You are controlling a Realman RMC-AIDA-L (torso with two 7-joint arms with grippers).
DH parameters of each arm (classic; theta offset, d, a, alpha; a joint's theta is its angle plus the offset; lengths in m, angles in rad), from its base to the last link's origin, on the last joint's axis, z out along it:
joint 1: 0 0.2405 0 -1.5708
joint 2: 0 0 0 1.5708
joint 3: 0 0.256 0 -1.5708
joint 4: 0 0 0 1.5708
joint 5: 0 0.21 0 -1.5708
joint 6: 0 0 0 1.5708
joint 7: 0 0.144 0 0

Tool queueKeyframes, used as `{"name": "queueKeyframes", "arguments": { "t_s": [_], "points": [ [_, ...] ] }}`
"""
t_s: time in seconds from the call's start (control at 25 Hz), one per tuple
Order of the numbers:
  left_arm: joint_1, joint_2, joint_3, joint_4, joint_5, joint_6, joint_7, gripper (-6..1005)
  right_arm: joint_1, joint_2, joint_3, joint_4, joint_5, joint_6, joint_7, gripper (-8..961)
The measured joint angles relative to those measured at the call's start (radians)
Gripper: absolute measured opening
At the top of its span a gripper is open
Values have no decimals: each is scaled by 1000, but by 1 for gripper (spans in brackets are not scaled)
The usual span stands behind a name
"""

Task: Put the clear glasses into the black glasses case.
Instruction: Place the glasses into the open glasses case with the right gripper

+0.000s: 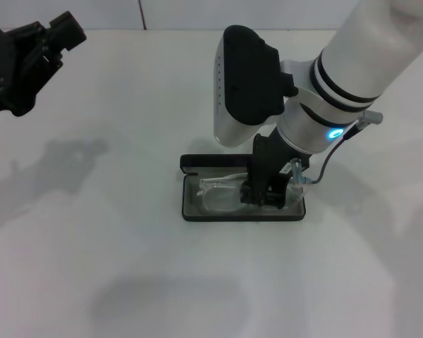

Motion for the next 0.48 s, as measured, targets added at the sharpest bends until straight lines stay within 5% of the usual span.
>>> {"name": "queueKeyframes", "arguments": {
  "t_s": [0.48],
  "points": [
    [1, -1, 0, 0, 1, 0, 0, 74, -4, 0, 4, 13, 17, 13, 8, 88]
  ]
}}
